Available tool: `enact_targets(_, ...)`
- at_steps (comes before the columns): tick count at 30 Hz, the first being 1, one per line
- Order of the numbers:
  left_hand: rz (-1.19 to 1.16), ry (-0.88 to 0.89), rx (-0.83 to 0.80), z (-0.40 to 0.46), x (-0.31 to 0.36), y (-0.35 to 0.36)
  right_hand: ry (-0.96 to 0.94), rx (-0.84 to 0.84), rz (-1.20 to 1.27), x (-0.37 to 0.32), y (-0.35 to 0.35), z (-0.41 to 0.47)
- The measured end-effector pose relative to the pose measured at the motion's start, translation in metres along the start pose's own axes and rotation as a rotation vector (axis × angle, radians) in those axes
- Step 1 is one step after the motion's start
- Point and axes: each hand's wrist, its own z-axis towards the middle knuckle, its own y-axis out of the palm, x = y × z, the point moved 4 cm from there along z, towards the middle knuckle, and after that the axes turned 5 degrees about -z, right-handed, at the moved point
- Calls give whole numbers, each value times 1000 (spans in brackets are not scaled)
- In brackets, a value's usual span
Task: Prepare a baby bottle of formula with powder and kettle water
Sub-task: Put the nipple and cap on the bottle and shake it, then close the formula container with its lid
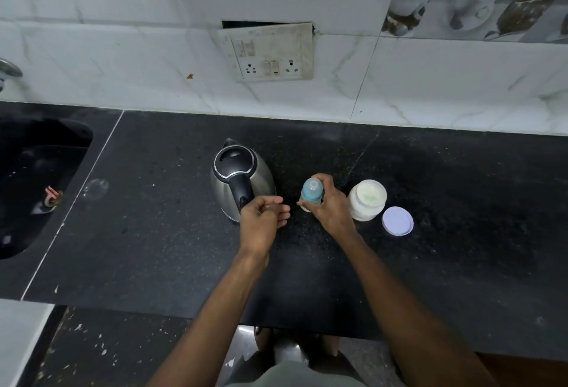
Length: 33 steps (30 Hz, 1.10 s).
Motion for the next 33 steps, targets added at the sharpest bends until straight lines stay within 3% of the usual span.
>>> enact_targets(22, 24, 13, -37, 7, -16, 19, -13, -74, -61, 22, 4, -8)
enact_targets(28, 69, 51, -39, 6, -23, 34, -16, 5, -31, 33, -17, -48)
enact_targets(33, 130, 104, -79, 2, -35, 60, -92, 193, -50, 51, -53, -78)
